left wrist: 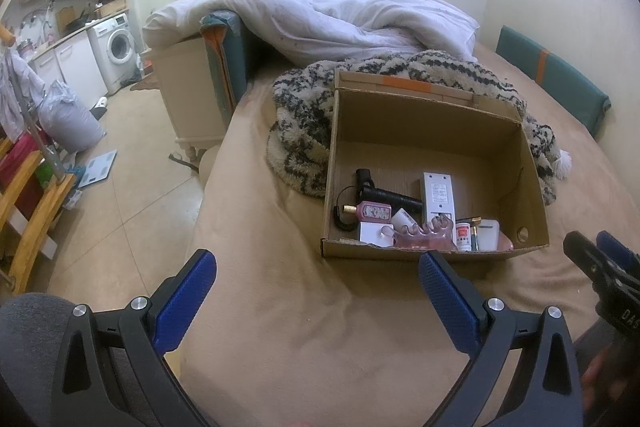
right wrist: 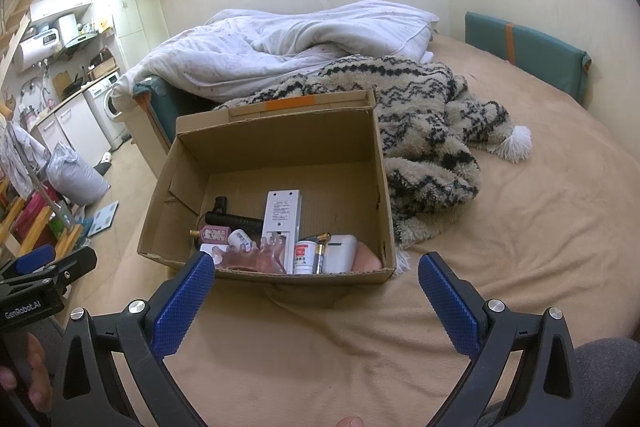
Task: Organize rigid objects
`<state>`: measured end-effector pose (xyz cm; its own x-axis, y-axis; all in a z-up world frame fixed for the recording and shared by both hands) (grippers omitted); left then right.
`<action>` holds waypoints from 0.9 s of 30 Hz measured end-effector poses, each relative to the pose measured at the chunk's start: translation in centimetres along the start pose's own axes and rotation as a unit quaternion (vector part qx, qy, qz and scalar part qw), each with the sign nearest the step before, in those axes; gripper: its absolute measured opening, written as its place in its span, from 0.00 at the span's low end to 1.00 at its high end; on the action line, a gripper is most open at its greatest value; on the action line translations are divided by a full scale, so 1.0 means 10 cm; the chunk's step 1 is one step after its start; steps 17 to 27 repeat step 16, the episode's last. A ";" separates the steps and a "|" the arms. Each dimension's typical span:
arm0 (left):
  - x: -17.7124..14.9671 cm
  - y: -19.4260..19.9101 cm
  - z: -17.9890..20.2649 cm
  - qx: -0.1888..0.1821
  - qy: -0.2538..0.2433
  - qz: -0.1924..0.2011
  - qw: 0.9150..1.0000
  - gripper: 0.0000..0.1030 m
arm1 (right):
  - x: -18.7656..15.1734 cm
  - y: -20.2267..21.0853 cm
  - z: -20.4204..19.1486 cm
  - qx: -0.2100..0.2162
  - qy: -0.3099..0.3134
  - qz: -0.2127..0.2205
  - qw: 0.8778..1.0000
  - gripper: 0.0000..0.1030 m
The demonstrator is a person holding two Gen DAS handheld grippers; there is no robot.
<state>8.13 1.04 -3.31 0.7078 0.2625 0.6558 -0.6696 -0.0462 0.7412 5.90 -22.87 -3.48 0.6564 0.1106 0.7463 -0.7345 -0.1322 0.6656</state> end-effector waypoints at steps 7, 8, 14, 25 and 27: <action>-0.02 -0.03 0.00 -0.002 -0.001 -0.005 1.000 0.98 | 0.00 0.00 -0.01 0.001 0.000 0.001 1.000 1.00; -0.03 -0.04 0.00 -0.002 -0.001 -0.006 1.000 0.98 | 0.00 0.01 -0.01 0.001 0.000 0.001 1.000 1.00; -0.04 -0.05 0.02 -0.007 -0.004 -0.006 1.000 0.98 | 0.00 0.02 -0.03 0.006 0.001 0.004 1.000 1.00; -0.05 -0.05 0.03 -0.010 -0.005 -0.007 1.000 0.98 | -0.01 0.03 -0.03 0.008 0.000 0.004 1.000 1.00; -0.05 -0.05 0.03 -0.010 -0.005 -0.007 1.000 0.98 | -0.01 0.03 -0.03 0.008 0.000 0.004 1.000 1.00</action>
Point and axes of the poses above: each gripper's, at about its wrist camera, not at the fingertips, and y roughly against the way its jaws point, z to its right, x to its top, the point moved 4 cm from there along -y, roughly the way its jaws point, and after that the axes turned 12 degrees about y, right-handed, at the moved point
